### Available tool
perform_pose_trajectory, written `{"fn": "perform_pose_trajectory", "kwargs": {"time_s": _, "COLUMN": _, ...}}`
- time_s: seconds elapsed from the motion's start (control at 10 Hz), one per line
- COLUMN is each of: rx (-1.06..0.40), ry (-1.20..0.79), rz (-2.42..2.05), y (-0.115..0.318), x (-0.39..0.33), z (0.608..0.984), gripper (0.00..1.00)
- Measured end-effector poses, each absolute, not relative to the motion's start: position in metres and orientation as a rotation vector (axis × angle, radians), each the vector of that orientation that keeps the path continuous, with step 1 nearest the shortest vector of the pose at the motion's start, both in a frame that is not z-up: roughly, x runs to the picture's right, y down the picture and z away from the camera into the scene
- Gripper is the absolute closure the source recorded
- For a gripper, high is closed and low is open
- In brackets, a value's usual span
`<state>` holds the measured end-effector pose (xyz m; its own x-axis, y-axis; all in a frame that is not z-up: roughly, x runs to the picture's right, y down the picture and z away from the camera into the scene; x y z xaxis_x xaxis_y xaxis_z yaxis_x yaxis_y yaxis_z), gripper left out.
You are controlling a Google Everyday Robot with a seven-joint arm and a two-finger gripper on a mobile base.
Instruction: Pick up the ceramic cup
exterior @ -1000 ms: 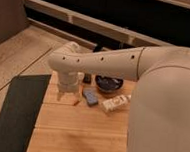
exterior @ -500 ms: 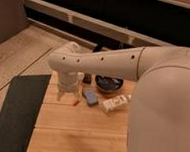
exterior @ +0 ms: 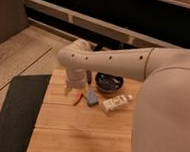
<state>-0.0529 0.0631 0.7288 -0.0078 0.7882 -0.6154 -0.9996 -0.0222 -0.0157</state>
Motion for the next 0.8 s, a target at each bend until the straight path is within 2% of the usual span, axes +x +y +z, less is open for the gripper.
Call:
{"fn": "perform_pose_trajectory", "kwargs": {"time_s": 0.1, "rx": -0.489, "ry": 0.463, "rz": 1.548, "y": 0.030, "x": -0.016, "z": 0.749, "gripper": 0.35}}
{"fn": "perform_pose_trajectory", "kwargs": {"time_s": 0.4, "rx": -0.436, "ry": 0.391, "rz": 1.472, "y": -0.024, "x": 0.022, "z": 0.791, "gripper": 0.35}}
{"fn": "perform_pose_trajectory", "kwargs": {"time_s": 0.8, "rx": -0.428, "ry": 0.363, "rz": 1.301, "y": -0.063, "x": 0.015, "z": 0.837, "gripper": 0.35}}
